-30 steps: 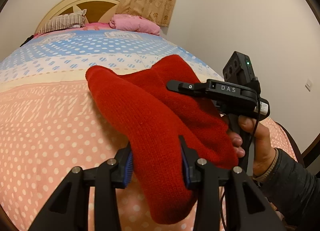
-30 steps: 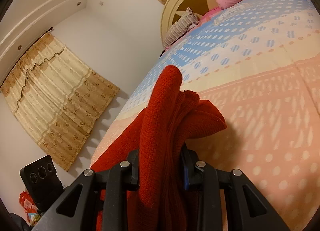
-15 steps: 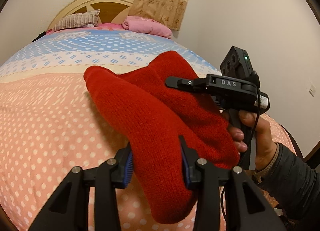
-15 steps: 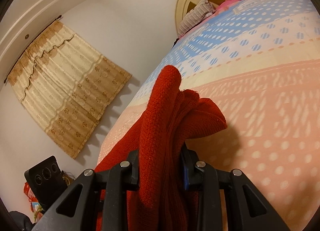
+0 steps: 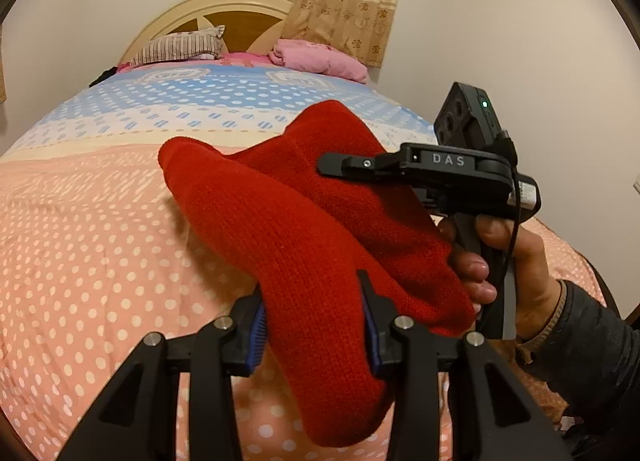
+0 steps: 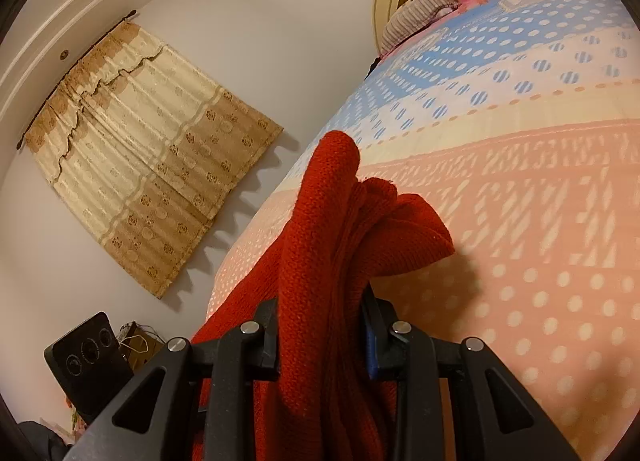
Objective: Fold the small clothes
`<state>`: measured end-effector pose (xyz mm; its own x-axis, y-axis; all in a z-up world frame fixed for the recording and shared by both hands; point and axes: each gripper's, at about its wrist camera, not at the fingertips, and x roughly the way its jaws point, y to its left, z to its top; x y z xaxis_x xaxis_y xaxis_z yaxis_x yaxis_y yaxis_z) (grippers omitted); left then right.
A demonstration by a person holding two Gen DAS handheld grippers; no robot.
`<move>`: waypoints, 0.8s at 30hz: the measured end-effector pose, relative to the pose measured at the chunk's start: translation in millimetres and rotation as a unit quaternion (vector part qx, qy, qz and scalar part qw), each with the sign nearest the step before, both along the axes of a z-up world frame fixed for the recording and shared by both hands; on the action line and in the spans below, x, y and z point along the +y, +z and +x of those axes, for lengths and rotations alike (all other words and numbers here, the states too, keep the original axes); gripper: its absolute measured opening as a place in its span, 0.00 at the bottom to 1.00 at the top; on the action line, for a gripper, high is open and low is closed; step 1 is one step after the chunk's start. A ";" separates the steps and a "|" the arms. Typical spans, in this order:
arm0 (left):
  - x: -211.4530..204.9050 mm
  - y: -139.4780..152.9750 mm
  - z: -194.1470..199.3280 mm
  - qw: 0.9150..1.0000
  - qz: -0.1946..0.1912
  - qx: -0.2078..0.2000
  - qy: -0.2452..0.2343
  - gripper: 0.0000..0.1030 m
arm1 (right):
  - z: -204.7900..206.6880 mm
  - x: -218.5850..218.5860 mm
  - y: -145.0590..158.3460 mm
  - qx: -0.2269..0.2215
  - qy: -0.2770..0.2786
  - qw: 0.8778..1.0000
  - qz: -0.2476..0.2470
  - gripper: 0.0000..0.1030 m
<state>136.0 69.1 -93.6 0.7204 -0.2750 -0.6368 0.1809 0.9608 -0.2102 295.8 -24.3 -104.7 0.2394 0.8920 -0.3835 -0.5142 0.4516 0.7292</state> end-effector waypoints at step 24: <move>20.1 -32.6 -25.2 0.999 0.023 0.035 0.012 0.45 | 5.5 20.9 -16.8 0.028 0.009 0.999 -0.022 0.28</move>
